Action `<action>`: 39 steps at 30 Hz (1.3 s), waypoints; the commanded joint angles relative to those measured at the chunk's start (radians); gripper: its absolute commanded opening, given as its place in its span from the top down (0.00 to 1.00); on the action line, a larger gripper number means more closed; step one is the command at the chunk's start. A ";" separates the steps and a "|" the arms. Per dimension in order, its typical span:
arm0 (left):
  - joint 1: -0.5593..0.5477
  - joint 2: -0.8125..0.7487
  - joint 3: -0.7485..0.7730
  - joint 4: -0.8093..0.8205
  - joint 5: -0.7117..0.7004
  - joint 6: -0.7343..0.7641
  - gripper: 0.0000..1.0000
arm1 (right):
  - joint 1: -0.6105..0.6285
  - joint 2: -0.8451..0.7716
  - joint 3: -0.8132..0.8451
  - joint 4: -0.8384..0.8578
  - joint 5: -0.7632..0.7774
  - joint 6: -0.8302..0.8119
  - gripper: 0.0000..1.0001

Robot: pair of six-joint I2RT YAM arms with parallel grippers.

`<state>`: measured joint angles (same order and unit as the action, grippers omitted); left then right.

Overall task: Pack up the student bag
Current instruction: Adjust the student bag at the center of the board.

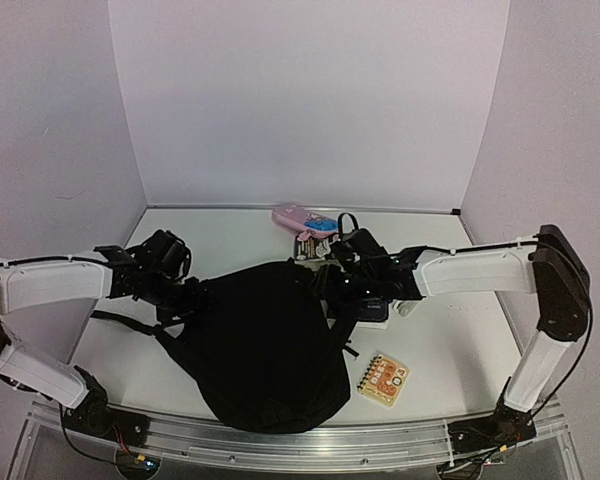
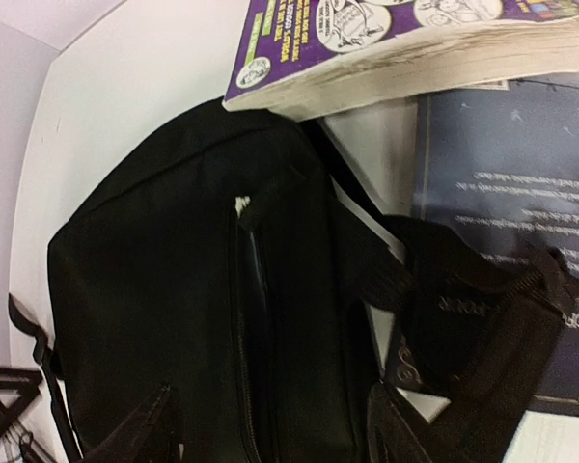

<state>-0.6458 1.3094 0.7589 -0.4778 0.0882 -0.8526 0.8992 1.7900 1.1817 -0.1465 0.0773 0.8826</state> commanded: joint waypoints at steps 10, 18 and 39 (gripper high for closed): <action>0.120 0.512 0.599 0.087 0.019 0.675 0.06 | 0.010 -0.260 -0.285 -0.030 -0.013 0.159 0.29; 0.134 0.785 0.837 0.113 0.243 0.835 0.06 | 0.061 -0.214 -0.294 0.092 -0.147 0.148 0.25; 0.083 0.511 0.321 0.236 0.202 0.531 0.49 | 0.097 0.010 -0.181 0.108 -0.120 0.003 0.95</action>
<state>-0.5149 1.9739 1.2154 -0.2173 0.3082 -0.2074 1.0047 1.7523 0.9359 -0.0415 -0.0943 0.9376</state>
